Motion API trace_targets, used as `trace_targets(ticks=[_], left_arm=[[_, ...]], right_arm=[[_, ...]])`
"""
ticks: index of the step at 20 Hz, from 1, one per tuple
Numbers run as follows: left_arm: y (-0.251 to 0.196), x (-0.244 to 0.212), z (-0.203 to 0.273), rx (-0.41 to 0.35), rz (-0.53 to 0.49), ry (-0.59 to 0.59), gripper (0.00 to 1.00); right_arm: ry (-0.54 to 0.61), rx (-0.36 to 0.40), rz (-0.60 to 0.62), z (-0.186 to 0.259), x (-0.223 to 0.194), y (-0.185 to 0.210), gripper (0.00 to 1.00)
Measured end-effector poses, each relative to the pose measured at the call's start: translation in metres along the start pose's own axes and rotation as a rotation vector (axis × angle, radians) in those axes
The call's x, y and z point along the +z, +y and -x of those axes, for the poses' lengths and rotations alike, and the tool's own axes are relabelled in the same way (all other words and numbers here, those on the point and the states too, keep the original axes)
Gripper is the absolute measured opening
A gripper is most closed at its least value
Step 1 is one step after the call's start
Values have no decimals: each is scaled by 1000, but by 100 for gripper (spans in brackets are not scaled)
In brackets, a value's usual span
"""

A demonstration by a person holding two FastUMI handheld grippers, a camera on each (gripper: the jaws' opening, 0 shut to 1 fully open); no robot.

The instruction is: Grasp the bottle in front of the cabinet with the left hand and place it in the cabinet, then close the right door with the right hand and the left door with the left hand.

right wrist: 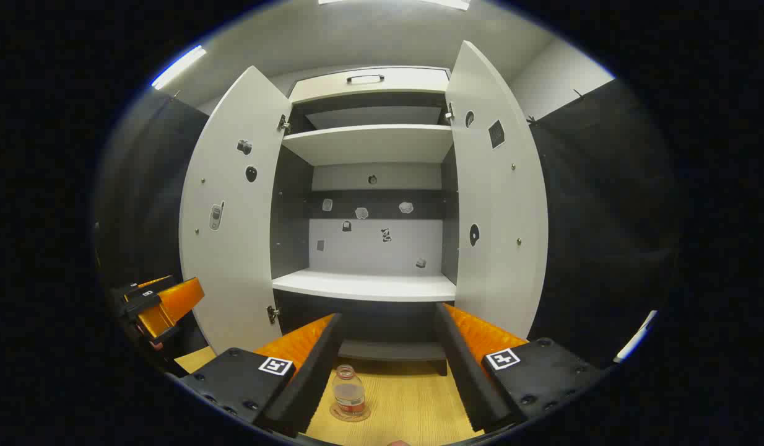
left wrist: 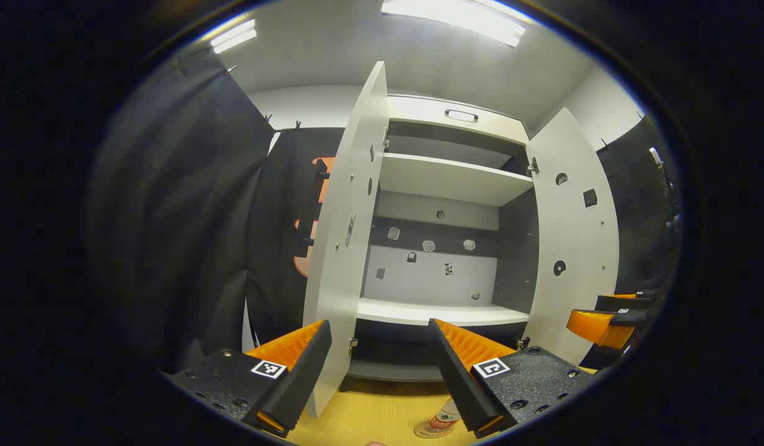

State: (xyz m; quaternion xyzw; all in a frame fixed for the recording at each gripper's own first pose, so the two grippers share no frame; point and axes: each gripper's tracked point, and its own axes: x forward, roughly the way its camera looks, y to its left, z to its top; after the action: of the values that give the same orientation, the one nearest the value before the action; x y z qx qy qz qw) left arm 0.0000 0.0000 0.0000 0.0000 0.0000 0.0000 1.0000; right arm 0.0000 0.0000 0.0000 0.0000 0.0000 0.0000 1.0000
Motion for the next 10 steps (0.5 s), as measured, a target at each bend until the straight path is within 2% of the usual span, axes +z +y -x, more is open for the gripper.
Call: trace_targets(ticks=[1, 2, 5, 6, 7, 10], left_arm=[[0, 0, 1, -1, -1, -1, 94], [-1, -1, 2, -1, 1, 0, 94], [0, -3, 4, 2, 7, 6, 95], [0, -3, 5, 2, 8, 8, 95], [0, -3, 5, 1, 8, 9, 95], [1, -3, 5, 4, 2, 10, 95]], right_arm=[[-1, 4, 0, 0, 1, 0, 89], [0, 7, 0, 1, 0, 1, 97], [6, 15, -5, 1, -2, 2, 97], [8, 19, -7, 1, -2, 2, 89], [8, 21, -8, 2, -3, 3, 97], [10, 22, -9, 2, -4, 2, 97]])
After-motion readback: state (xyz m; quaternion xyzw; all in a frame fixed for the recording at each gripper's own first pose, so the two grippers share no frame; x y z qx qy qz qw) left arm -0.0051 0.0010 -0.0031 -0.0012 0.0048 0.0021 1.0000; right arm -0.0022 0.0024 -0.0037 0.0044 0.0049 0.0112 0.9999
